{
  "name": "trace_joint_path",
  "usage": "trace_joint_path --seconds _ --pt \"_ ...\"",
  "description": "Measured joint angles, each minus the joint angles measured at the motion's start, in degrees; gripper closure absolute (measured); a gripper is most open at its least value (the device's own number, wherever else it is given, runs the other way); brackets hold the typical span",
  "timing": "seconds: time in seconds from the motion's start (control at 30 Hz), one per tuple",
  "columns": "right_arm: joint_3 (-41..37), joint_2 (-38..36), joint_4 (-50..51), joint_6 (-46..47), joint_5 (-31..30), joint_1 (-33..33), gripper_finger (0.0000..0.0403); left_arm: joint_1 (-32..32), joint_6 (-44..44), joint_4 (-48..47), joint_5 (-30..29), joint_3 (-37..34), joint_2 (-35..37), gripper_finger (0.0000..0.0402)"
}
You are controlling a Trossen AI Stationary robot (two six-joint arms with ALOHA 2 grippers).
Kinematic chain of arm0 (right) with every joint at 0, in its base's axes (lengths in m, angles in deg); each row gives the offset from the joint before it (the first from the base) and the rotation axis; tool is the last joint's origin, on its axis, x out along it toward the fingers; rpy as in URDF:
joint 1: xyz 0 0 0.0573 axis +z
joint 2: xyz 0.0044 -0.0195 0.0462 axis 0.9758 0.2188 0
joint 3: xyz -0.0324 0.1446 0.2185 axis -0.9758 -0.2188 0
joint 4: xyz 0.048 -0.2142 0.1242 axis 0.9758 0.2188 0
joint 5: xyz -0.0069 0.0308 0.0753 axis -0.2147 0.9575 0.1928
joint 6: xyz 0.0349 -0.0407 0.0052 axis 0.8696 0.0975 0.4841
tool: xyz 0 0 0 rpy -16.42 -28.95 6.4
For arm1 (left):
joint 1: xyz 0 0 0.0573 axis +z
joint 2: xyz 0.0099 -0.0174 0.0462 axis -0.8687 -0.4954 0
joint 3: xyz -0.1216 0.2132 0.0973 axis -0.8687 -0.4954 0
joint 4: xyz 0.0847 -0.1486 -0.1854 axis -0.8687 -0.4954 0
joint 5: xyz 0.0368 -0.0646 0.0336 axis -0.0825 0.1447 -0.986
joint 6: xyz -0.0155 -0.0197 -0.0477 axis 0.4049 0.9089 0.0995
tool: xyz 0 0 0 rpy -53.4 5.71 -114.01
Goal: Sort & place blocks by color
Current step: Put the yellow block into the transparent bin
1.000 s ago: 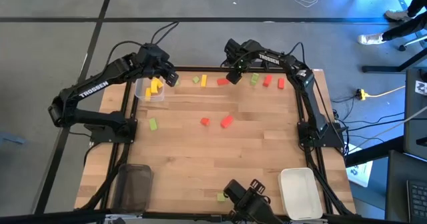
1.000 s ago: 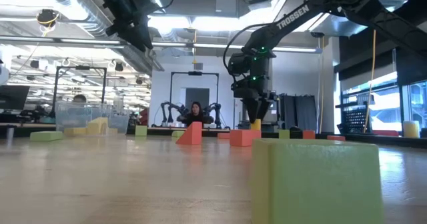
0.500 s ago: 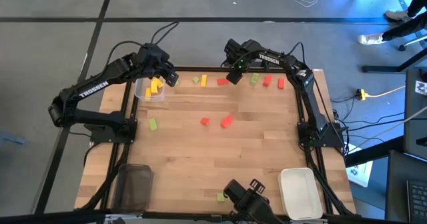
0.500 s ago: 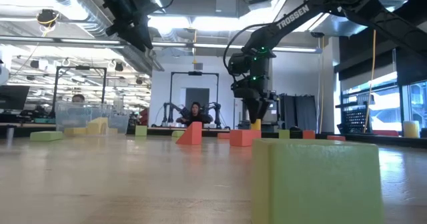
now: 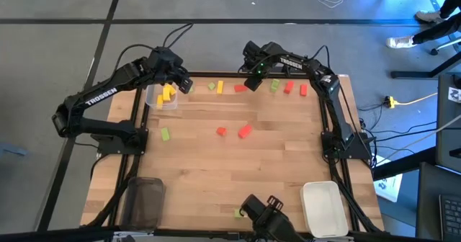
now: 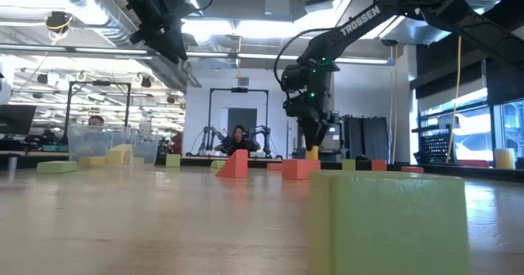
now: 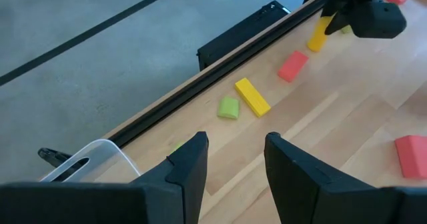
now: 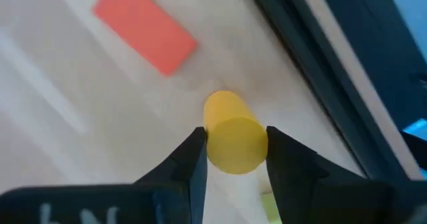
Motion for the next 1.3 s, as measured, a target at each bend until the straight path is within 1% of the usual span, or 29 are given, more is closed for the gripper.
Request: trace_joint_path --seconds 0.13,0.23,0.37,0.53,0.67,0.77,0.87,0.93,1.13,1.3 --pt "0.68 0.06 0.97 -0.92 5.55 0.04 0.0282 0.01 0.00 0.00 0.00 0.00 -0.02 0.0264" --pt "2.78 0.09 1.46 -1.30 9.13 0.11 0.0282 0.00 -0.44 0.00 0.00 0.00 -0.02 0.0264" --pt "7.22 0.09 4.33 -1.49 9.17 0.30 0.0282 0.00 -6.40 0.00 0.00 0.00 -0.01 0.0264" --pt "15.05 0.09 6.75 -1.52 9.11 1.42 0.0282 0.00 -15.07 0.00 0.37 0.00 -0.02 0.0264" --pt "21.57 0.09 6.56 -2.89 9.45 3.37 0.0282 0.00 -24.90 0.00 5.41 0.00 -0.02 0.0264" --pt "25.51 0.09 6.11 -4.56 9.41 5.44 0.0282 -0.02 -30.63 0.02 9.68 0.00 -0.02 0.0264" --pt "26.02 -0.78 2.29 -5.83 9.51 7.74 0.0282 -0.02 -34.66 0.70 12.58 0.00 -0.02 0.0264" --pt "26.01 -1.14 0.73 -5.95 9.50 9.16 0.0282 -0.03 -35.57 1.92 13.46 0.00 -0.02 0.0264" --pt "25.92 -1.18 -5.01 -5.96 9.42 12.65 0.0282 -1.73 -35.55 6.33 13.50 0.00 -0.02 0.0264" --pt "25.92 -1.21 -9.72 -5.83 9.44 14.77 0.0282 -3.41 -33.24 8.91 13.51 0.00 -0.13 0.0264"
